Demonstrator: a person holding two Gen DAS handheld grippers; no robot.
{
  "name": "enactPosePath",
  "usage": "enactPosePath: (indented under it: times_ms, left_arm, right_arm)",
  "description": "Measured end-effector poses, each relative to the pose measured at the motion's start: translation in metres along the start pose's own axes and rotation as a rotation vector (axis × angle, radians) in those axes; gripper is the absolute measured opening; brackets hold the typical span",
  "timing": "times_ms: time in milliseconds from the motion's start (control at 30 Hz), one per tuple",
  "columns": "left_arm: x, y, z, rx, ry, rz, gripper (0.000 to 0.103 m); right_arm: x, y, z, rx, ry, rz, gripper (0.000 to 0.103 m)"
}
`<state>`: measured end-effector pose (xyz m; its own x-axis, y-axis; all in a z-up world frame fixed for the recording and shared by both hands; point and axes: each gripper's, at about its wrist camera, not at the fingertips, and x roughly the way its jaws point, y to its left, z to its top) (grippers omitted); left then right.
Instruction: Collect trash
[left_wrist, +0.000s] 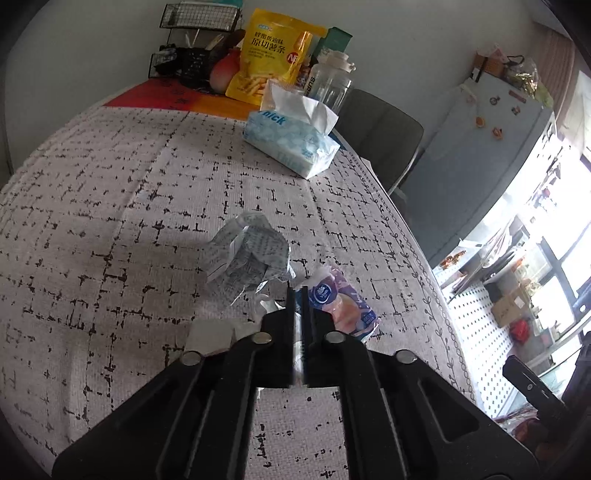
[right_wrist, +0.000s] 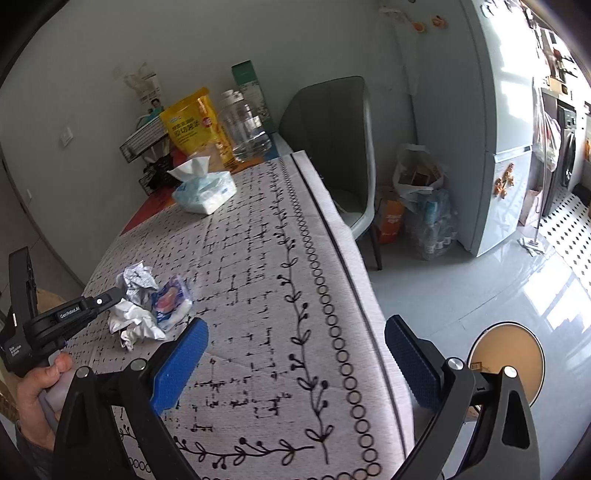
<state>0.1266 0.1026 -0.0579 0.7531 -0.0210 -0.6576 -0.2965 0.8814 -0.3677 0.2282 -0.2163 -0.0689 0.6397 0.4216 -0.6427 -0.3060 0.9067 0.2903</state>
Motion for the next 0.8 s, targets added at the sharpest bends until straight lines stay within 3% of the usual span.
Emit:
enactPosePath:
  times_ms: [33, 100, 233, 367, 467, 500, 600, 800]
  left_arm:
    - [0.001, 0.001, -0.001, -0.005, 0.0, -0.003, 0.035]
    - [0.003, 0.0, -0.002, 0.001, -0.007, 0.003, 0.05]
    - [0.013, -0.011, -0.003, 0.045, 0.021, -0.006, 0.056]
    - [0.021, -0.025, -0.006, 0.106, 0.016, 0.056, 0.06]
    - [0.023, -0.019, -0.009, 0.079, 0.023, 0.093, 0.059]
    - [0.024, -0.016, -0.01, 0.068, 0.027, 0.097, 0.054]
    - [0.027, -0.007, -0.014, 0.047, 0.074, 0.096, 0.01]
    - [-0.01, 0.004, -0.012, 0.021, 0.014, 0.072, 0.005]
  right_arm:
    - [0.001, 0.002, 0.0, -0.004, 0.002, 0.0, 0.094]
    - [0.001, 0.005, 0.0, -0.01, 0.001, 0.0, 0.094]
    - [-0.002, 0.002, 0.001, -0.004, -0.008, -0.007, 0.094]
    - [-0.002, -0.008, 0.001, 0.017, -0.002, -0.017, 0.094]
    - [-0.003, -0.015, 0.001, 0.018, 0.0, -0.025, 0.094]
    - [-0.003, -0.017, 0.002, 0.019, -0.001, -0.025, 0.094]
    - [-0.002, -0.019, 0.003, 0.026, -0.004, -0.021, 0.094]
    - [0.006, -0.005, 0.004, 0.009, 0.01, 0.012, 0.094]
